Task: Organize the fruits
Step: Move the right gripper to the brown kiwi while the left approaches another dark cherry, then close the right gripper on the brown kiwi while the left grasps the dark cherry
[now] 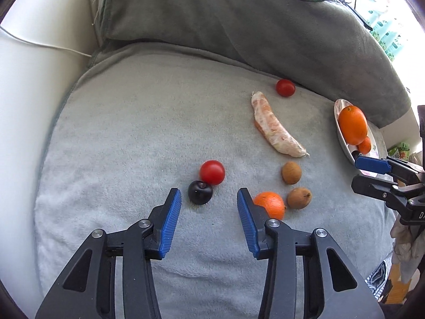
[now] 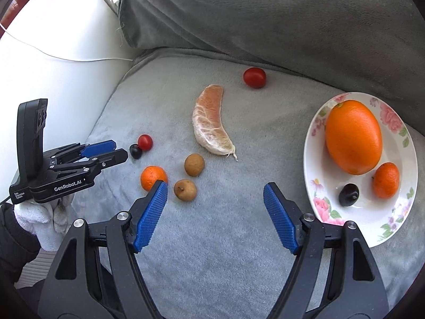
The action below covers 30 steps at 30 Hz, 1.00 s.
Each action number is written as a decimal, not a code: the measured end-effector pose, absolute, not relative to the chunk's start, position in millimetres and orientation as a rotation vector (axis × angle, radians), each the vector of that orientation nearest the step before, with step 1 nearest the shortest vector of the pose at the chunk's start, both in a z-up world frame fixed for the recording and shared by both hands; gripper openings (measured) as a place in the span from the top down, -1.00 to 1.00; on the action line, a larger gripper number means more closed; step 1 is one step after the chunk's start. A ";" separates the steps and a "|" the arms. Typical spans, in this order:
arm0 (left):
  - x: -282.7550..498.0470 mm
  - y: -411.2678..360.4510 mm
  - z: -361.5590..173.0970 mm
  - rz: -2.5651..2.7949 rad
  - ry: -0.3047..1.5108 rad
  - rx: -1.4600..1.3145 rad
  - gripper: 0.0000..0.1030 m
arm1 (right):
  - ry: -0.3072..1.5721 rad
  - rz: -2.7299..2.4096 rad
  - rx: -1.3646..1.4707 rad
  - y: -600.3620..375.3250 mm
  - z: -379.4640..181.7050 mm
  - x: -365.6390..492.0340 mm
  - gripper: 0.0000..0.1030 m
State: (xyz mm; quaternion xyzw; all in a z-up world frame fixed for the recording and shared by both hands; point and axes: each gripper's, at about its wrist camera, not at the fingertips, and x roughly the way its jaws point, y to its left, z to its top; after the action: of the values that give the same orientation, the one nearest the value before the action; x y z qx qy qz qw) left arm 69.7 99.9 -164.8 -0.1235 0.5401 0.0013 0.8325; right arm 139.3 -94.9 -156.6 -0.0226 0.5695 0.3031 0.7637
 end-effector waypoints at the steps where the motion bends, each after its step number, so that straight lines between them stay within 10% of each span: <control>1: 70.0 101.9 -167.4 0.005 1.150 -0.263 0.22 | 1.247 0.666 -0.051 -91.7 -159.5 138.4 -0.40; 30: 91.9 97.8 -197.0 -0.036 1.208 -0.251 0.47 | 1.351 0.734 -0.113 -44.5 -198.9 136.8 0.13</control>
State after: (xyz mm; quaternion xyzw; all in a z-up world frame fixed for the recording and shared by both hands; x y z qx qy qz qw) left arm 91.9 97.8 -197.0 -0.1176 0.5664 -0.0169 0.8155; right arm 136.8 -44.5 -198.9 -0.0511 0.6106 0.3318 0.7172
